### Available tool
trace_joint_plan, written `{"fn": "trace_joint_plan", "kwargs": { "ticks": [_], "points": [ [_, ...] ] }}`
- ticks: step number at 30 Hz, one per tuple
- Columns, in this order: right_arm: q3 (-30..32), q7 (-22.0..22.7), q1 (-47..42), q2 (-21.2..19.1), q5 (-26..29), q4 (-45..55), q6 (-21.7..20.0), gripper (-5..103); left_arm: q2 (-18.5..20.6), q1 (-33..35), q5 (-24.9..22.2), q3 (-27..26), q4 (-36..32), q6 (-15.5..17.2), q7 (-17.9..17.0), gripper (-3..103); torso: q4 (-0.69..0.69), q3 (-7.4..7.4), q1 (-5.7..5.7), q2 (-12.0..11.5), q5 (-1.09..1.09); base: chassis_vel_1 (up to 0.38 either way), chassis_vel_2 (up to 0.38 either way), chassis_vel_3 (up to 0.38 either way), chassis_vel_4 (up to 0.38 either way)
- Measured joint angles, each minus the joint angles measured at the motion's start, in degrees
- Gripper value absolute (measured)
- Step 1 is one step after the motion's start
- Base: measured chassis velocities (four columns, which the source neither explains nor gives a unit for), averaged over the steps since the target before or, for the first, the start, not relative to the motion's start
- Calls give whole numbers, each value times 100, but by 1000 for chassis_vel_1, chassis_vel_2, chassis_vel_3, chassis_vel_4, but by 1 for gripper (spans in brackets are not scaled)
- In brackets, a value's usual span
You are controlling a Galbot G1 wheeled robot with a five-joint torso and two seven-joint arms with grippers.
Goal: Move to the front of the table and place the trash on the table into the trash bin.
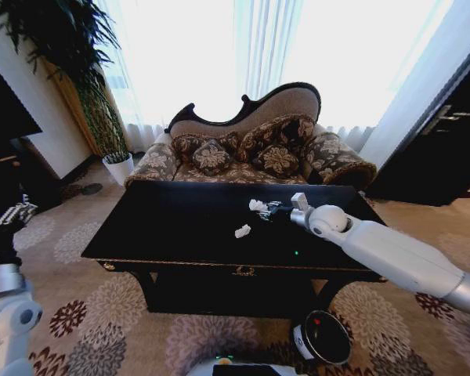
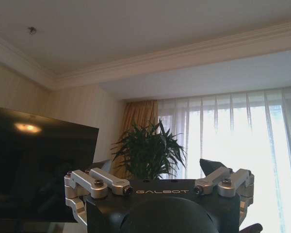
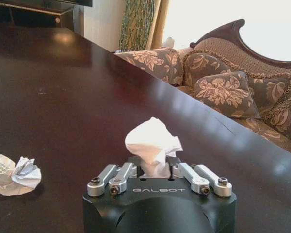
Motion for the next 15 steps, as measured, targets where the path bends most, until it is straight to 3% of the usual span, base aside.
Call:
{"fn": "trace_joint_plan", "kwargs": {
  "ticks": [2, 3, 5, 8, 13, 15],
  "points": [
    [174, -30, -138, -44, 13, 71, 62, 24, 2, 6, -4, -2, -9, 0, 0, 100, 0, 0, 0, 0, -1, 0, 0, 0, 0],
    [259, -45, -209, -63, 31, 112, 101, 13, 2, 9, -5, -2, -16, 0, 0, 100, 0, 0, 0, 0, -1, 0, 0, 0, 0],
    [375, -68, -302, -90, 52, 164, 130, 13, 2, 12, -5, -2, -21, 0, 0, 100, 0, 0, 0, 0, -1, 0, 0, 0, 0],
    [880, -160, -770, -218, 117, 367, 207, 1, 3, 13, -6, 0, -43, 0, 0, 100, 1, 0, 0, 0, -2, 0, 0, 0, 0],
    [1639, -250, -1571, -399, 228, 636, 264, 0, 7, 14, -6, 25, -87, 1, 0, 100, 0, 0, 0, 0, 1, 0, 0, 0, 0],
    [2468, -365, -2279, -562, 310, 874, 319, 0, -1, 14, -9, 45, -142, 4, -1, 100, -1, 0, 0, 0, -1, 0, 0, 0, 0]
  ]
}}
